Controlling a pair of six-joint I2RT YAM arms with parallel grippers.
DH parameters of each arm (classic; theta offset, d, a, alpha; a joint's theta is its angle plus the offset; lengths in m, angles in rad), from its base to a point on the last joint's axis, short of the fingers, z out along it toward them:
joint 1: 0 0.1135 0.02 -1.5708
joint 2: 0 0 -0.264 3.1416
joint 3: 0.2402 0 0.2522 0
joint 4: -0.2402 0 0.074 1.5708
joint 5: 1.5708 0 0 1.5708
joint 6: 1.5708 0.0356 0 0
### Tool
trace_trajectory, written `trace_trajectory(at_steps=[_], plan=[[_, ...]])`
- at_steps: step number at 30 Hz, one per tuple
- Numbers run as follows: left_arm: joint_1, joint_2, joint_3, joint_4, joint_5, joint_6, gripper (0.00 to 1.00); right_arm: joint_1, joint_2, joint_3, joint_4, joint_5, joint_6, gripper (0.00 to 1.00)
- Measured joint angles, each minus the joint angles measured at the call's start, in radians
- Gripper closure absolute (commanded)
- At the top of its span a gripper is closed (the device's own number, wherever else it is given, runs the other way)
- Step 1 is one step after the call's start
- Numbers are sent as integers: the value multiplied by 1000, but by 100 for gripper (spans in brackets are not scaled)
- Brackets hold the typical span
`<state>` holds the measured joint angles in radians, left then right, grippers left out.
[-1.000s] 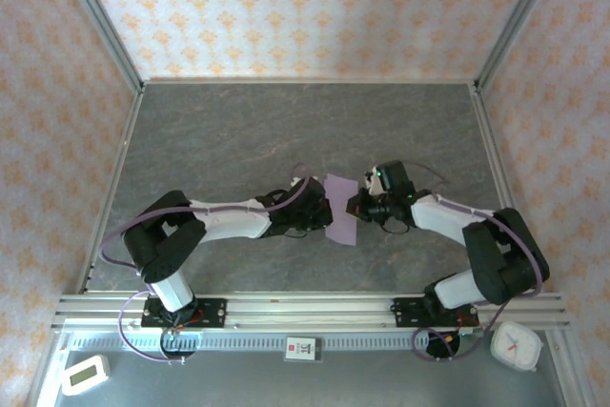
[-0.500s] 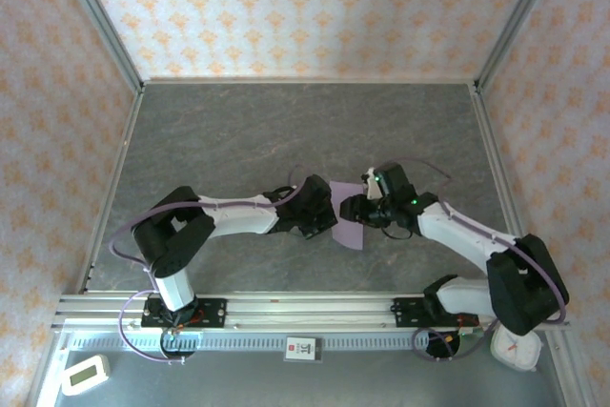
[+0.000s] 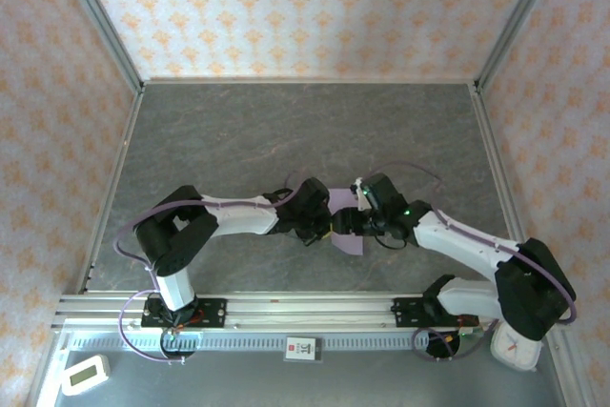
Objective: Fold a paper plane with a square sheet of paper (pick it up from the middle)
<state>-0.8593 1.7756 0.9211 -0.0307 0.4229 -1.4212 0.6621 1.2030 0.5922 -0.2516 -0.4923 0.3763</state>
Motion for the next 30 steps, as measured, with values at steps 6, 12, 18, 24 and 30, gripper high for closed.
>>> trace_trajectory(at_steps=[6,12,18,24,30], plan=[[23,0,-34,16,0,-26,100,69,1,-24,-15,3,5,45],[25,0,-34,20,-10,-26,100,77,-69,-56,-25,14,29,49],[36,0,-37,32,-10,-40,100,77,-68,-56,-11,3,31,48],[37,0,-47,63,-2,-72,100,100,-26,-56,6,4,29,45],[37,0,-47,79,13,-90,100,110,36,-54,9,24,21,43]])
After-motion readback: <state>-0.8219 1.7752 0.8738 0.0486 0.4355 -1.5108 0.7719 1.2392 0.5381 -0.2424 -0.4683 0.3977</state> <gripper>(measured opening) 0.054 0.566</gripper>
